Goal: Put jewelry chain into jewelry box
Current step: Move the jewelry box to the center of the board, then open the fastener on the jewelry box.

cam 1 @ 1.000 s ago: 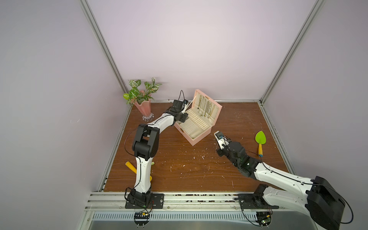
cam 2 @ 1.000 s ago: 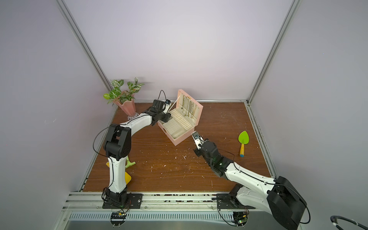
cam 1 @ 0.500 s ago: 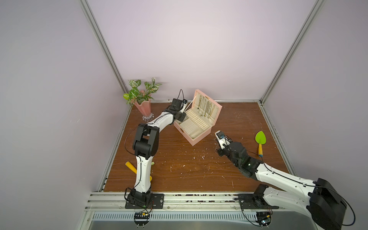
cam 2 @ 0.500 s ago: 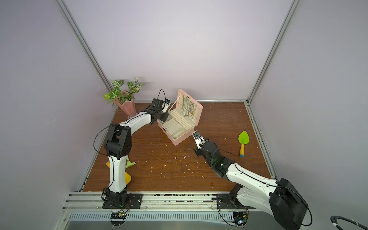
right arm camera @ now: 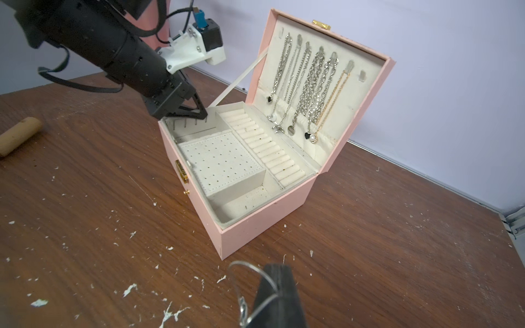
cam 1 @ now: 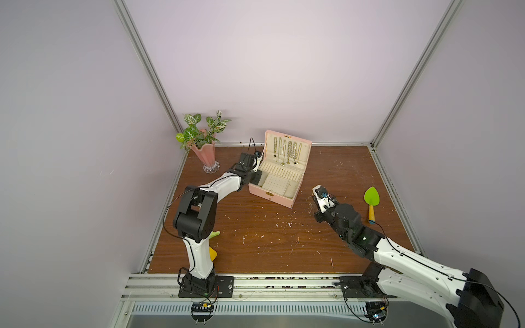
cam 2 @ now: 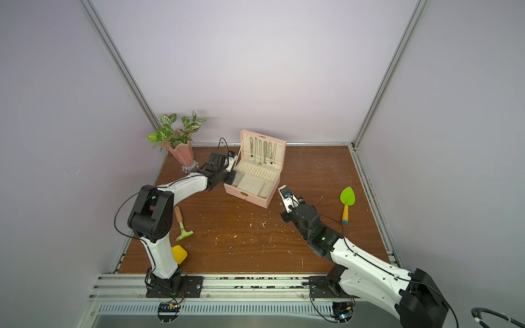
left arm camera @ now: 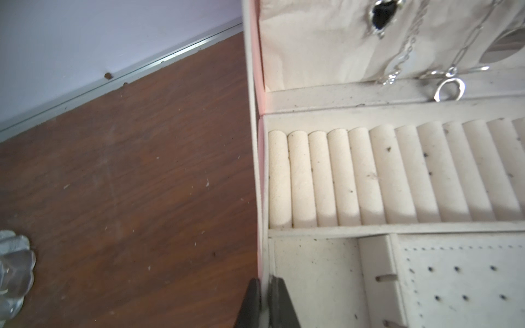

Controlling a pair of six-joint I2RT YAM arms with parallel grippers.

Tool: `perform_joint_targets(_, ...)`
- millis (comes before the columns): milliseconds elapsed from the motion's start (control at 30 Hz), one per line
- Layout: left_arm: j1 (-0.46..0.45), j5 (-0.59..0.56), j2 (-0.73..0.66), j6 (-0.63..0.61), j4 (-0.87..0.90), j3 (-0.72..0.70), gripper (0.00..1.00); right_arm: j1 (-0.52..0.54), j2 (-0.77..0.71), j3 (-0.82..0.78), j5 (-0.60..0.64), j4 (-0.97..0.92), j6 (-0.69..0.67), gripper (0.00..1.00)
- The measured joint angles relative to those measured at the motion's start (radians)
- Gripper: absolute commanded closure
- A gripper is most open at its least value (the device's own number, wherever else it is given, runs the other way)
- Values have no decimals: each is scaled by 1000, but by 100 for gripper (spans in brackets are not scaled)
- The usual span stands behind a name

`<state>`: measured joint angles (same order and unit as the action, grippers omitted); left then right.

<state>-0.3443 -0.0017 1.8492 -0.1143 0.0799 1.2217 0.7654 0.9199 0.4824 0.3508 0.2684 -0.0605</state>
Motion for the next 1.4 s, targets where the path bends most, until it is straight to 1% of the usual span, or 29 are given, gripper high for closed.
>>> perform_joint_targets(167,-60,-88,-135,82,-23,-166,98,0,-37,0,0,-16,-13,99)
perform_joint_targets(367,-161,-163,-311,209,-29,-360,98,0,-65,0,-9,-24,-26,99)
perform_joint_targets(500,-228,-185,-406,282,7,-438,98,0,-85,0,-31,-23,-29,99)
perform_joint_targets(600,-257,-182,-460,325,28,-478,94,0,-97,0,-49,-23,-30,99)
perform_joint_targets(633,-261,-178,-475,337,32,-489,91,0,-100,0,-54,-23,-30,99)
perform_joint_targets(667,-265,-174,-489,348,34,-500,84,0,-103,0,-57,-23,-30,99)
perform_joint_targets(700,-266,-169,-501,354,36,-510,76,0,-105,0,-58,-23,-30,99)
perform_joint_targets(767,-268,-156,-527,362,58,-528,56,0,-110,0,-62,-23,-30,99)
perform_joint_targets(800,-270,-153,-542,365,74,-537,49,0,-111,0,-63,-22,-30,99)
perform_joint_targets(867,-274,-148,-573,372,105,-541,40,0,-115,-3,-66,-19,-30,99)
perform_joint_targets(967,-274,-148,-626,359,130,-523,34,-2,-126,-24,-76,-10,-29,99)
perform_joint_targets(1067,-275,-146,-676,309,122,-482,34,-18,-130,-50,-93,6,-24,99)
perform_joint_targets(1167,-295,-132,-706,216,75,-446,35,-62,-130,-75,-137,23,-11,99)
perform_joint_targets(1233,-316,-105,-703,137,19,-424,38,-97,-129,-85,-172,33,-6,99)
perform_joint_targets(1400,-338,44,-623,-69,-172,-396,48,-185,-127,-93,-272,64,-2,99)
